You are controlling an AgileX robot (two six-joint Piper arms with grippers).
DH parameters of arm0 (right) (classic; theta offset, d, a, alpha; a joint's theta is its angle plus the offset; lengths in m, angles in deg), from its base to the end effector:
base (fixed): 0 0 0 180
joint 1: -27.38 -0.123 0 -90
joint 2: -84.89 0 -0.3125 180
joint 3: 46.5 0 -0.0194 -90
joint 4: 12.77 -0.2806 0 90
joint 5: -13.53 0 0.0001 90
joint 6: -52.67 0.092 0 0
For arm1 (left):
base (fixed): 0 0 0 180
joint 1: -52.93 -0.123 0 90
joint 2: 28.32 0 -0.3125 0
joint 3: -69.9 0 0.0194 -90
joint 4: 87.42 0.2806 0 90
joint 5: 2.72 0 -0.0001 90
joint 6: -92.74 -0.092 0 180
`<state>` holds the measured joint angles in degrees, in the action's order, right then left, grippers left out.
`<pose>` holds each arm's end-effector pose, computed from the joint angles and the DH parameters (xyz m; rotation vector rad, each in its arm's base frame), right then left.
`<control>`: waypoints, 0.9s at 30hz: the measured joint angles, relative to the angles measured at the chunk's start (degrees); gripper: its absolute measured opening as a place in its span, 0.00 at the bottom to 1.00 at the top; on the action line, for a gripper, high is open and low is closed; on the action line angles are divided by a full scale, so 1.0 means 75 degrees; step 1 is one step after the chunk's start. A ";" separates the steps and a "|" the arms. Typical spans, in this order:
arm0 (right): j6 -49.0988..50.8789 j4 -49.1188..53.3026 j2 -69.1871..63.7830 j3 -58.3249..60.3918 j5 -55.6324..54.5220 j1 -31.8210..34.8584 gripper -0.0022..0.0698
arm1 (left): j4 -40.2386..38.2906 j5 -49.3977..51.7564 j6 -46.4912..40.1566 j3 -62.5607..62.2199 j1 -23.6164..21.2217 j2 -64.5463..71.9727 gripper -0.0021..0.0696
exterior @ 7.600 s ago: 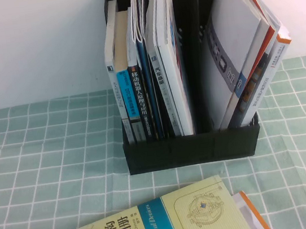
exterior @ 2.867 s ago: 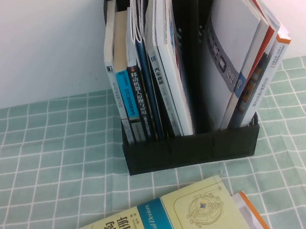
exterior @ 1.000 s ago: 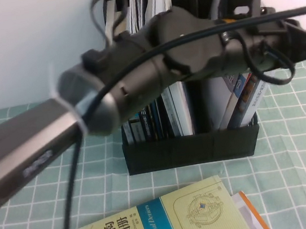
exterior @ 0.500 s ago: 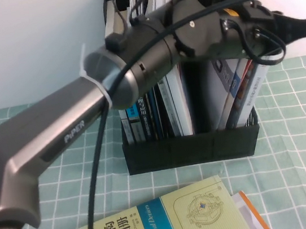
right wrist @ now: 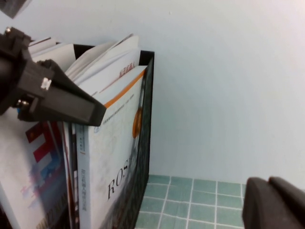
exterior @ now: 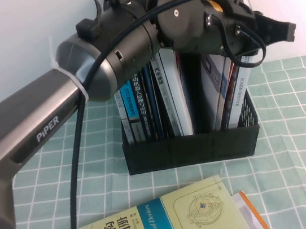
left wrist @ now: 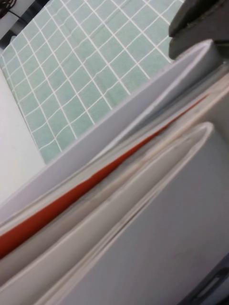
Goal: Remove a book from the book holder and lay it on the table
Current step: Hold the bookshelf
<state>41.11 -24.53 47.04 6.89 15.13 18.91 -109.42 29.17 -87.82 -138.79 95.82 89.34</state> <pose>0.1246 0.0191 0.3235 -0.1213 1.6166 0.1212 0.3569 -0.3565 0.3805 0.5876 2.1004 -0.8413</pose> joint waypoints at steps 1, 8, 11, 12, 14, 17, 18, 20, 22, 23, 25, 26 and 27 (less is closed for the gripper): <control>0.0034 0.0000 0.0000 0.0000 0.0000 0.0000 0.03 | 0.0017 0.0017 0.0000 0.0000 0.0000 -0.0003 0.03; 0.0097 0.0507 0.0000 0.0000 -0.0213 0.0000 0.03 | 0.0181 -0.0214 0.0075 0.0000 0.0000 -0.0162 0.03; 0.0265 0.0950 0.0000 0.0000 -0.0501 -0.0035 0.03 | 0.0457 -0.0348 0.0242 0.0000 -0.0029 -0.0263 0.03; 0.0360 0.1120 0.0000 0.0000 -0.0593 -0.0094 0.03 | 0.0616 -0.0348 0.0384 0.0000 -0.0029 -0.0293 0.03; 0.0648 0.1568 0.0000 0.0000 -0.0737 -0.0271 0.03 | 0.0990 -0.0256 0.0778 0.0000 -0.0046 -0.0315 0.03; 0.1493 0.2714 -0.0132 0.0000 -0.0976 -0.0767 0.03 | 0.1647 -0.0130 0.1408 -0.0012 -0.0046 -0.0329 0.03; 0.1896 0.3237 -0.0234 0.0000 -0.1035 -0.0992 0.03 | 0.1866 -0.0075 0.1587 -0.0017 -0.0046 -0.0329 0.03; 0.2750 0.4379 -0.0521 0.0000 -0.1104 -0.1475 0.03 | 0.2140 -0.0017 0.1804 -0.0017 -0.0052 -0.0329 0.03; 0.3681 0.5638 -0.0995 0.0000 -0.1119 -0.1940 0.03 | 0.2308 0.0076 0.1905 -0.0029 -0.0052 -0.0339 0.03; 0.3957 0.6139 -0.1280 0.0000 -0.1135 -0.2098 0.03 | 0.2342 0.0094 0.1917 -0.0029 -0.0052 -0.0346 0.03; 0.4340 0.7163 -0.1901 0.0000 -0.1223 -0.2343 0.03 | 0.2396 0.0123 0.1956 -0.0034 -0.0052 -0.0358 0.03; 0.4430 0.7428 -0.2155 -0.0018 -0.1248 -0.2373 0.03 | 0.2413 0.0141 0.1974 -0.0034 -0.0052 -0.0358 0.03; 0.4459 0.7633 -0.2474 -0.0061 -0.1261 -0.2411 0.03 | 0.2413 0.0144 0.2004 -0.0047 -0.0052 -0.0358 0.03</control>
<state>74.55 32.71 28.48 6.43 5.68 0.83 -91.32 30.24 -72.79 -139.14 95.44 86.65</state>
